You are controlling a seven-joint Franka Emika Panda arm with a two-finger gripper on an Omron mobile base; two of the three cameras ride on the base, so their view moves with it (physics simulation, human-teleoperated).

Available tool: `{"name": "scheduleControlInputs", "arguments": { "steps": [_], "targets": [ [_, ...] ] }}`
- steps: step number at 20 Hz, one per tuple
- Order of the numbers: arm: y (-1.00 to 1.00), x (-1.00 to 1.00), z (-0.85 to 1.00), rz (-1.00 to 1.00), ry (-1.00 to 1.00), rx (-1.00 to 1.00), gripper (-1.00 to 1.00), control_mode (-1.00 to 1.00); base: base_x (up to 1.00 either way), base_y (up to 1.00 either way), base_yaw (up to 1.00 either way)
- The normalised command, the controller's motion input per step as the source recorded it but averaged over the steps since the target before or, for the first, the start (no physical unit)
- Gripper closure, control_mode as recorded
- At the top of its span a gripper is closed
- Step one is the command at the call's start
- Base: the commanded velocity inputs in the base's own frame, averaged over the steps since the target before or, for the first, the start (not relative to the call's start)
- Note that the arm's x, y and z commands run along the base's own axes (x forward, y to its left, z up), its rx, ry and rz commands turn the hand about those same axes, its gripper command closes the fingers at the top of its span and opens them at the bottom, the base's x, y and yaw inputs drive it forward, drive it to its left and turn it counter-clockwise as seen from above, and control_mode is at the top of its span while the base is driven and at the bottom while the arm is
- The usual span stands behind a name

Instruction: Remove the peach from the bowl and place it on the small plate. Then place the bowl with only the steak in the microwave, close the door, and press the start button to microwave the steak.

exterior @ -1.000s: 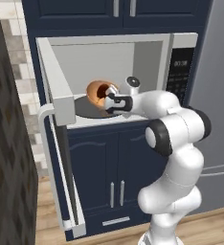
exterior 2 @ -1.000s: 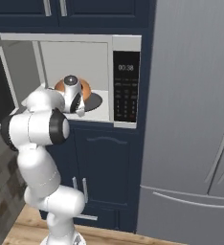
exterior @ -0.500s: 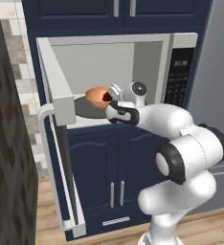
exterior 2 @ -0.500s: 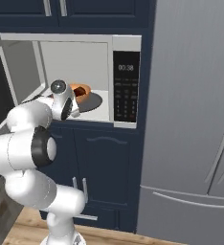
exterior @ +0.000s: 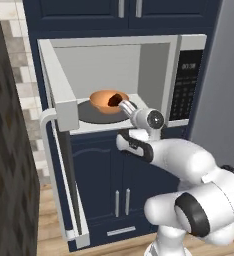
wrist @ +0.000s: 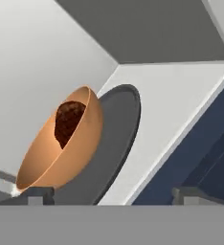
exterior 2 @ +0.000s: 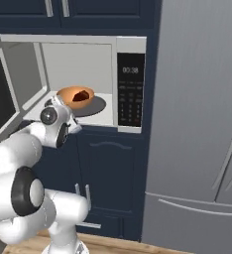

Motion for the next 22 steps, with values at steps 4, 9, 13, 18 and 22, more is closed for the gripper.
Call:
{"name": "scheduleControlInputs", "arguments": {
  "steps": [4,9,13,18,22],
  "targets": [
    [0.0,-1.0,0.78,0.08,-0.46,-0.28,-1.0,-1.0,0.0,0.0,0.0],
    [0.0,-1.0,0.92,0.14,-0.31,-0.37,-1.0,-1.0,0.0,0.0,0.0],
    [0.01,-1.0,1.0,0.15,-0.08,-0.36,-1.0,-1.0,0.0,0.0,0.0],
    [0.0,-1.0,0.97,0.11,0.0,-0.28,-1.0,-1.0,0.0,0.0,0.0],
    [0.13,-1.0,0.13,0.02,0.12,-0.26,-1.0,-1.0,0.0,0.0,0.0]
  ]
}}
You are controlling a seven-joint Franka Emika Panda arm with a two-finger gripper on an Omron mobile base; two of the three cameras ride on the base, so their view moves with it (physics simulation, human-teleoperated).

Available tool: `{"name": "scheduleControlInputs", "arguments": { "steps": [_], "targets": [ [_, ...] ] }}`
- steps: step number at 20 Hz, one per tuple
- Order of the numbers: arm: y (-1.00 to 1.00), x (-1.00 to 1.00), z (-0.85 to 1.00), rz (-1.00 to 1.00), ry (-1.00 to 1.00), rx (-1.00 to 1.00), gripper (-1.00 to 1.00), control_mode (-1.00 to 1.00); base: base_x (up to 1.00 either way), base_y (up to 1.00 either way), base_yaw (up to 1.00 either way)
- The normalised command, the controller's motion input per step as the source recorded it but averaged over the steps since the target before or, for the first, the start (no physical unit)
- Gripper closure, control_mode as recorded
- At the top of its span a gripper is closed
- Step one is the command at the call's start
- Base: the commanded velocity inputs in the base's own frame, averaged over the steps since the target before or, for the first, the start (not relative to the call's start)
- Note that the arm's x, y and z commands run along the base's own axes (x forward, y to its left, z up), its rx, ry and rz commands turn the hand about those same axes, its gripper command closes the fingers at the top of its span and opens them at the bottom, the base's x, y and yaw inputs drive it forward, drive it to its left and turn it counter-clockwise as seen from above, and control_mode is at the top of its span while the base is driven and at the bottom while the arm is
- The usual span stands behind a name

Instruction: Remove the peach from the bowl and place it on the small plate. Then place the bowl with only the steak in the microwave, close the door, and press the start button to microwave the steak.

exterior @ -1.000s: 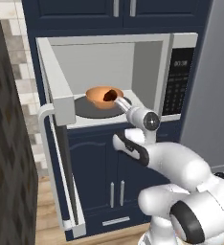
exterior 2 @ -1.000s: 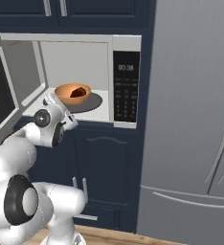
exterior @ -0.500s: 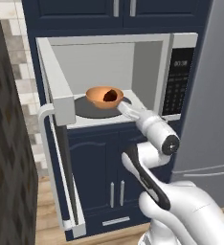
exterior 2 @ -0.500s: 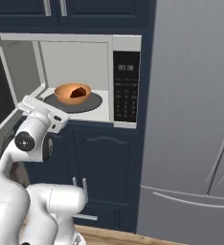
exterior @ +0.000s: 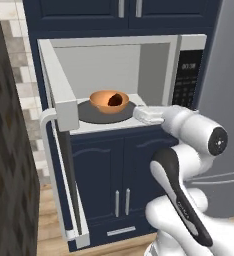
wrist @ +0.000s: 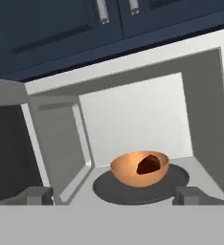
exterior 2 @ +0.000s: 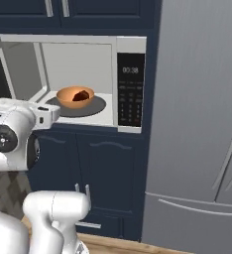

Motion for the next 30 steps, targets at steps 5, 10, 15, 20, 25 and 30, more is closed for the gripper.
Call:
{"name": "scheduleControlInputs", "arguments": {
  "steps": [5,10,15,20,25,30],
  "targets": [
    [0.25,-0.99,-0.22,0.06,0.21,-0.26,-1.0,-1.0,0.0,0.0,0.0],
    [0.12,-1.0,-0.63,0.05,0.05,-0.23,-1.0,-1.0,0.0,0.0,0.0],
    [0.05,-1.0,-0.5,0.05,-0.03,-0.28,-1.0,-1.0,0.0,0.0,0.0],
    [0.33,-1.0,-0.33,0.11,-0.04,-0.38,-1.0,-1.0,0.0,0.0,0.0],
    [0.65,-1.0,-0.28,0.14,-0.06,-0.44,-1.0,-1.0,0.0,0.0,0.0],
    [0.94,-0.33,-0.16,0.11,-0.05,-0.46,-1.0,-1.0,0.0,0.0,0.0]
  ]
}}
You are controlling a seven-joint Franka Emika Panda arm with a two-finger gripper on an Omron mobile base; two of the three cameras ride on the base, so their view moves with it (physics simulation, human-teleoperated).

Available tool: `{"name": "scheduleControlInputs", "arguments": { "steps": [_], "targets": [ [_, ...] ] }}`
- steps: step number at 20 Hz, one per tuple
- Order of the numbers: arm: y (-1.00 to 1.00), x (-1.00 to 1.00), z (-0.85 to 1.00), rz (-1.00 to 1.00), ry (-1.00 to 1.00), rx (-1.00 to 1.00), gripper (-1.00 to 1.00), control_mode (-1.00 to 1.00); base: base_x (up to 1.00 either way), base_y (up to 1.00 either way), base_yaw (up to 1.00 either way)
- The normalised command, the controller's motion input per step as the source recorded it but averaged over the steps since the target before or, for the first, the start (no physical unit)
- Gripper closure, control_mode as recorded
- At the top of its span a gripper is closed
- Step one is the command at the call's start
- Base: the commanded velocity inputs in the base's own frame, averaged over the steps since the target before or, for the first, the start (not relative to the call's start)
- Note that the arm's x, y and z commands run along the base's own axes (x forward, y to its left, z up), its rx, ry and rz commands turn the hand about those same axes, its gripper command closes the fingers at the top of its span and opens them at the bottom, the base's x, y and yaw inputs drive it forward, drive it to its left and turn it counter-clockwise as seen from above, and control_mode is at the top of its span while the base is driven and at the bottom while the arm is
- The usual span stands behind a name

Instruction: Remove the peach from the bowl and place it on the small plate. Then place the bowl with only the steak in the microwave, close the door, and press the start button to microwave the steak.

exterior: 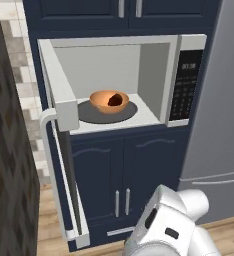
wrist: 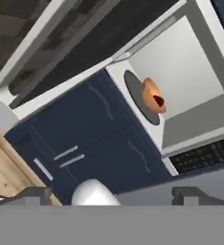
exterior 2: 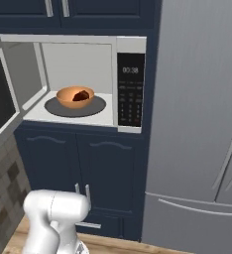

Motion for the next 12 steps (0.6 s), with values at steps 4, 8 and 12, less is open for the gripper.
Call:
{"name": "scheduleControlInputs", "arguments": {
  "steps": [4,8,12],
  "targets": [
    [1.0,0.22,-0.18,0.07,-0.02,-0.43,-1.0,-1.0,0.0,0.0,0.0],
    [1.0,0.44,-0.32,0.07,0.0,-0.37,-1.0,-1.0,0.0,0.0,0.0],
    [0.97,0.94,-0.51,0.13,0.0,-0.28,-1.0,-1.0,0.0,0.0,0.0]
  ]
}}
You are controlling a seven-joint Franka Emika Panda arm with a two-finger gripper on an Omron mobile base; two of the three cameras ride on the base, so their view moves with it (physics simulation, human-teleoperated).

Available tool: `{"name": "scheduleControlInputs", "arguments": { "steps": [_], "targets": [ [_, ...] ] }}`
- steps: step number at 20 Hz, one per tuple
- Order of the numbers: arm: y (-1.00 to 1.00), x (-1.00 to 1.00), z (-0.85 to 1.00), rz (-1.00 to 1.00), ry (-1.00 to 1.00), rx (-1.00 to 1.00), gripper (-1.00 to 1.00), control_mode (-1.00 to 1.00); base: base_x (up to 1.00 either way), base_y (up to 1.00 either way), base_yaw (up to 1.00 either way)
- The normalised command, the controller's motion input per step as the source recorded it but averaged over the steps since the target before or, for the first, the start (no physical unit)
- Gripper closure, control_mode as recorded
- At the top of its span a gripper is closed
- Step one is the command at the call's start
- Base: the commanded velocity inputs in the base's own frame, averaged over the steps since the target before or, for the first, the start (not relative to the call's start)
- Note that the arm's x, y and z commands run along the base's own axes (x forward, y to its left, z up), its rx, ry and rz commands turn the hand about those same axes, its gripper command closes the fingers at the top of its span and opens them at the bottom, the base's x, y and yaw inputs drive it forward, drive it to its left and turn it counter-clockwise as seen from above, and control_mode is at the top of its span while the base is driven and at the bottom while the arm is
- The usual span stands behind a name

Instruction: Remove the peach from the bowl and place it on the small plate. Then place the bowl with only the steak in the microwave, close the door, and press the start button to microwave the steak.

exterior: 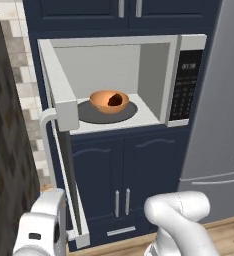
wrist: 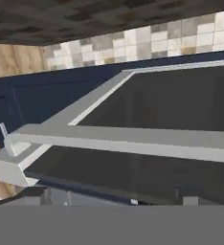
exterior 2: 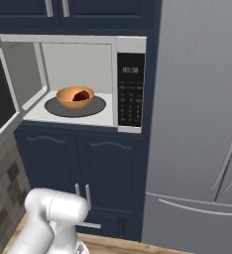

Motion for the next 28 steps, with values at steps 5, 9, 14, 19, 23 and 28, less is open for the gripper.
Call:
{"name": "scheduleControlInputs", "arguments": {
  "steps": [5,9,14,19,23,28],
  "targets": [
    [0.89,1.0,-0.55,0.09,0.0,-0.27,-1.0,-1.0,0.0,0.0,0.0],
    [0.8,0.71,-0.44,0.02,-0.05,-0.25,-1.0,-1.0,0.0,0.0,0.0],
    [0.75,-0.03,-0.29,0.0,-0.21,-0.31,-1.0,-1.0,0.0,0.0,0.0],
    [0.22,0.9,-0.23,-0.02,0.0,-0.11,-1.0,-1.0,0.0,0.0,0.0],
    [-0.13,1.0,-0.19,-0.07,0.1,-0.06,-1.0,-1.0,0.0,0.0,0.0],
    [-0.94,0.19,-0.05,-0.09,0.05,0.01,-1.0,-1.0,0.0,0.0,0.0]
  ]
}}
